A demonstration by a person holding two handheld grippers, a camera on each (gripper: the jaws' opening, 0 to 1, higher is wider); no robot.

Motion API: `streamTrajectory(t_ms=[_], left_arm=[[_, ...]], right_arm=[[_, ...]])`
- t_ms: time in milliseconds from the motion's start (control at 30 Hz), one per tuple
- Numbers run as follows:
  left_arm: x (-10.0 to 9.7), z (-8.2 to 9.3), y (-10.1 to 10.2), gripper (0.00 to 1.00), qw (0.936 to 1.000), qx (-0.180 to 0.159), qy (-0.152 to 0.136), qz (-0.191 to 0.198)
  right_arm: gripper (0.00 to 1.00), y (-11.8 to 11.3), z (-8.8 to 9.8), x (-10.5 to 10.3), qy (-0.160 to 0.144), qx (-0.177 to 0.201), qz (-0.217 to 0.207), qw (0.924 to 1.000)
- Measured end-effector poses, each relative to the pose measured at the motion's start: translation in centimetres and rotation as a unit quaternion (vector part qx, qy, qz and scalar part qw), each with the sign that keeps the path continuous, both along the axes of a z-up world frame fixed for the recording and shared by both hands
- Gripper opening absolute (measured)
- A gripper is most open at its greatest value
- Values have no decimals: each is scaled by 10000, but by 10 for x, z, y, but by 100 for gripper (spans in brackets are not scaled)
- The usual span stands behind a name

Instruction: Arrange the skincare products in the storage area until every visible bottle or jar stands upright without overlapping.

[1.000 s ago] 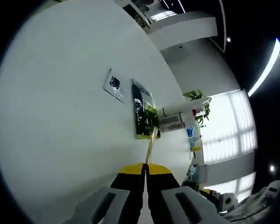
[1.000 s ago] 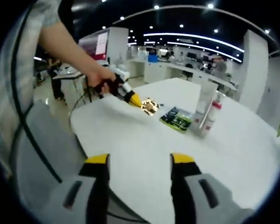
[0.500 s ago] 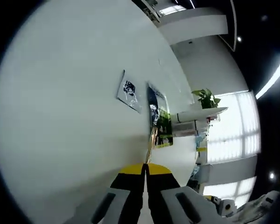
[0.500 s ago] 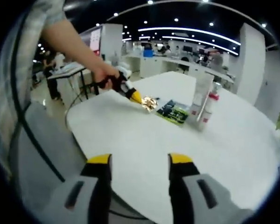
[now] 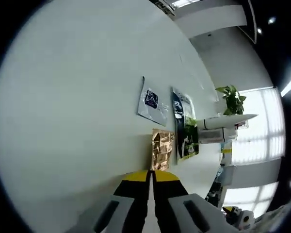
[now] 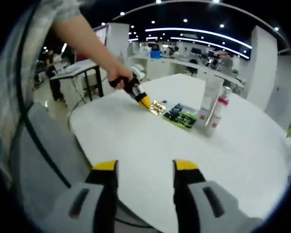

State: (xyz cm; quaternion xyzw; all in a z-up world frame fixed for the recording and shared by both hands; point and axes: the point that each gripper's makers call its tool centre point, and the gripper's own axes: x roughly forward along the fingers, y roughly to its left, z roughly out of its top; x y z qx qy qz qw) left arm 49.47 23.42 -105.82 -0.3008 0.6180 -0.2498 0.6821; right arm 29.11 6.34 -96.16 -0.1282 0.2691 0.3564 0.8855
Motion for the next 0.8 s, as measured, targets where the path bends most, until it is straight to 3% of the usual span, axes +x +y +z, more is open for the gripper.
streamTrajectory(t_ms=[133, 300, 800], left_arm=[[2, -3, 0, 3, 9998, 196, -23, -102], [6, -2, 0, 3, 9998, 183, -25, -5], [2, -1, 4, 9, 9984, 467, 65, -324]], right_arm=[[43, 0, 1, 0, -3, 12, -2, 10000], [43, -1, 1, 0, -27, 0, -11, 10000], [43, 0, 1, -1, -80, -40, 50, 9999]])
